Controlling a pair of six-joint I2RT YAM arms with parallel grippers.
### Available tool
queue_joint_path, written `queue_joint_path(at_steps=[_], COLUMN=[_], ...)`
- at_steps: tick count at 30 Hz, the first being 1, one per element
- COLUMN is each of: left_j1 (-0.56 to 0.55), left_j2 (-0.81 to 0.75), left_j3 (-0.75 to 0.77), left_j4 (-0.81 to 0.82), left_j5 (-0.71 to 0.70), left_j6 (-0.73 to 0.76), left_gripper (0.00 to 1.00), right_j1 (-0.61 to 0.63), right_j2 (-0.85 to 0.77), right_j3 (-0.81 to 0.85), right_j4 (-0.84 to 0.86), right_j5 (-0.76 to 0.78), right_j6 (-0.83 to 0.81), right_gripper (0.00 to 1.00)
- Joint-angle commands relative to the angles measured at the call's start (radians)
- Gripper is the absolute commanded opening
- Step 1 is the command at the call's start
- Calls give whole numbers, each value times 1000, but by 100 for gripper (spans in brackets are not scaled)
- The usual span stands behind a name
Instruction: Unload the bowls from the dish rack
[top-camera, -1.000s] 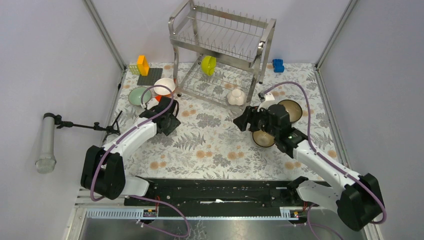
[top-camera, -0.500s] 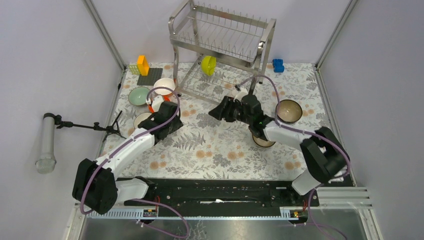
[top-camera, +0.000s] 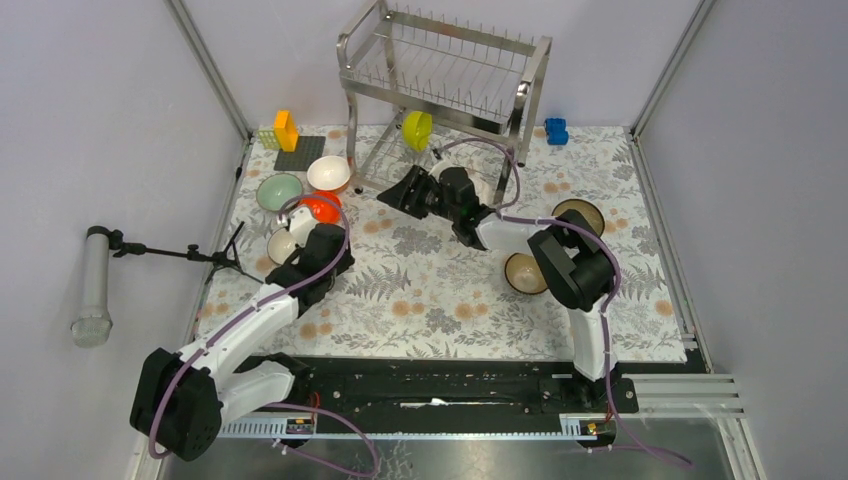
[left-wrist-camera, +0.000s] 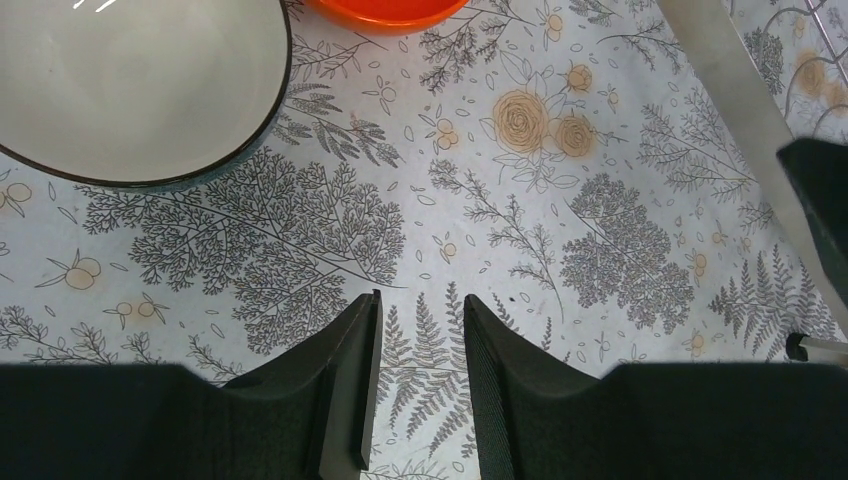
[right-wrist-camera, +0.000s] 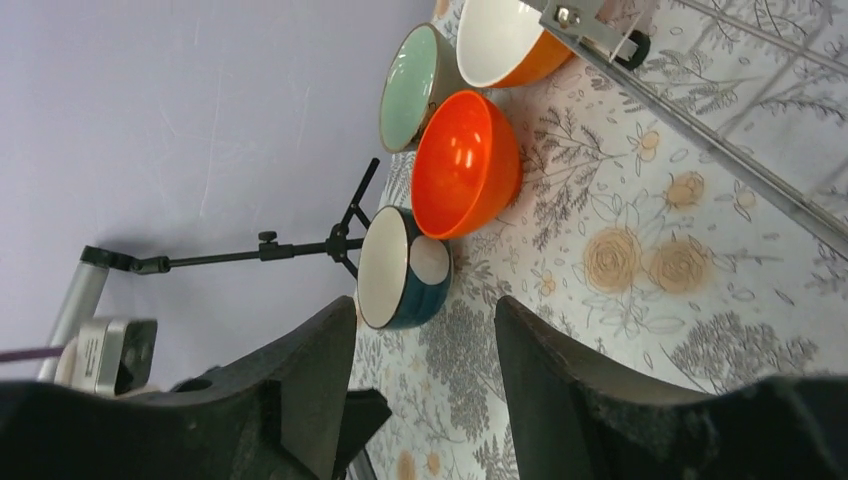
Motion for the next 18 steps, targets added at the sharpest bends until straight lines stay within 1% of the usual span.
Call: queue_joint_path(at_steps=[1,5,10,15,18], left_j1=[-7,-13,-22,-30,-35], left_j2=[-54,-56,-56,-86,-120], left_j3=[-59,-91,-129,-154,-179], left_j4=[136,191,279,314,328], left_j5=[-45,-39,-1,42,56], left_j6=[27,54,133,153,160], left_gripper=[40,40,40,40,40], right_j1=[4,-11,-58,-108,-120], right_j2=[74,135,217,312,364], right_j3=[160,280,405,532,623], right_j4=[-14,-95,-158,-185,-220], right_j5=[38,131,216,266,311], right_j6=[-3,-48,-70,-73,-131], right_gripper=[61,62,63,64,67])
